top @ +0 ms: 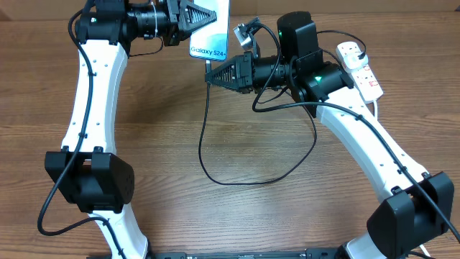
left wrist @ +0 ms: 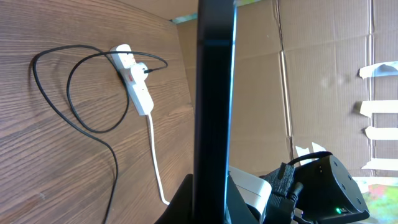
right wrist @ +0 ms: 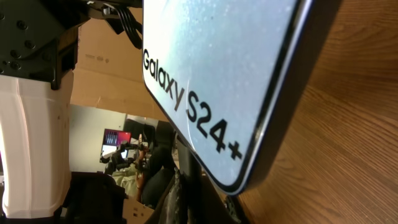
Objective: Plug charger to phone and switch on socket
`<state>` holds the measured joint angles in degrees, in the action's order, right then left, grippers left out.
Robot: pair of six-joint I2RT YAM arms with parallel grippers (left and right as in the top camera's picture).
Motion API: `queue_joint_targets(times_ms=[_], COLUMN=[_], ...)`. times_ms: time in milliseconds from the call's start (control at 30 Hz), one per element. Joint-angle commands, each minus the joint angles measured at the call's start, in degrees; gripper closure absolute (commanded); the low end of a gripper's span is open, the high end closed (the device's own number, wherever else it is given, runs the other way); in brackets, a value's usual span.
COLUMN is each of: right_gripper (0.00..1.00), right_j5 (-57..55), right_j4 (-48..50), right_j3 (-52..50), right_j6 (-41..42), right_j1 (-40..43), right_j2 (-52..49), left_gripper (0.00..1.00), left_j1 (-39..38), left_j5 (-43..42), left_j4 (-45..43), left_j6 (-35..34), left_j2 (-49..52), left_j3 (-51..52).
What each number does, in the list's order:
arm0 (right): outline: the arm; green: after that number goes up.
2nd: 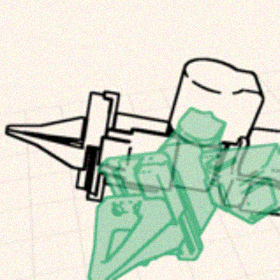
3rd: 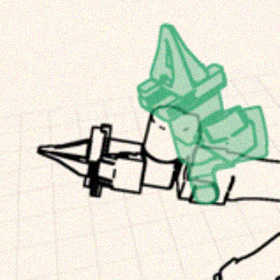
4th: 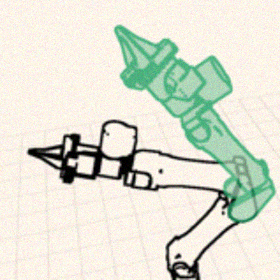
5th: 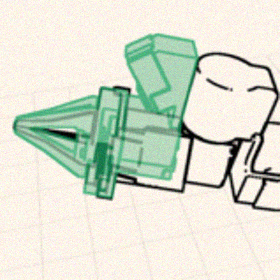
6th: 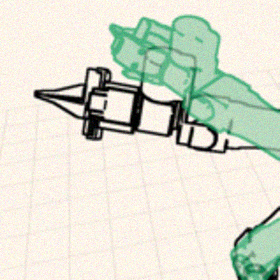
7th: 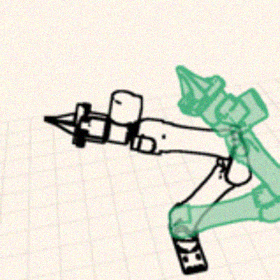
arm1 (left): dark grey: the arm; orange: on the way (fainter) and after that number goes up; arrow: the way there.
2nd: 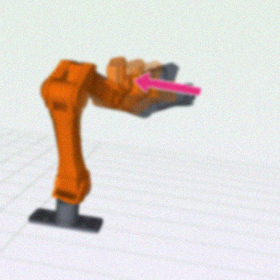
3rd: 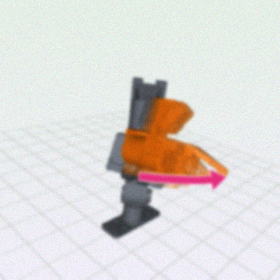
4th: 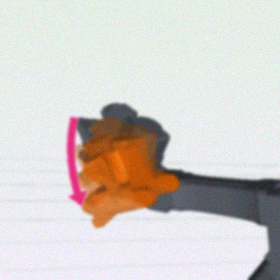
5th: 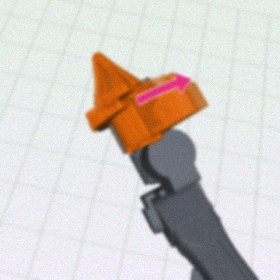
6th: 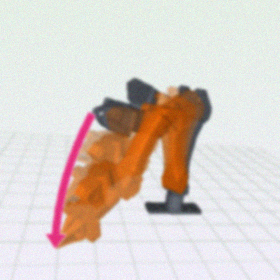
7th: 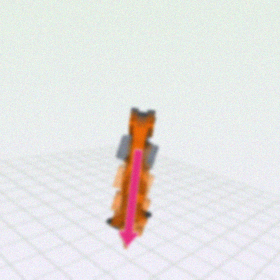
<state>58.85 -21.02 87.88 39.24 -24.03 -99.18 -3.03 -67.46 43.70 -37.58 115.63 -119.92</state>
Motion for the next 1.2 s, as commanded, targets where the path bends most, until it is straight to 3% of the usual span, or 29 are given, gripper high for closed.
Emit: queue_joint_targets(times_ms=[0, 1167], right_gripper=[0.96, 0.96], right_j5=[-1.0, -1.0], right_j4=[0.4, 1.1], right_j3=[1.1, 1.1], right_j6=[0.2, 1.5], right_j1=[0.2, 0.2], right_j2=[0.5, 0.5], left_gripper=[0.96, 0.96], left_j1=[-0.1, -0.1], left_j5=[-2.7, 0.3], left_j4=[-0.2, -0.3], left_j6=[-0.3, -0.2], left_j2=[0.3, 0.3], left_j3=[-0.2, -0.2])
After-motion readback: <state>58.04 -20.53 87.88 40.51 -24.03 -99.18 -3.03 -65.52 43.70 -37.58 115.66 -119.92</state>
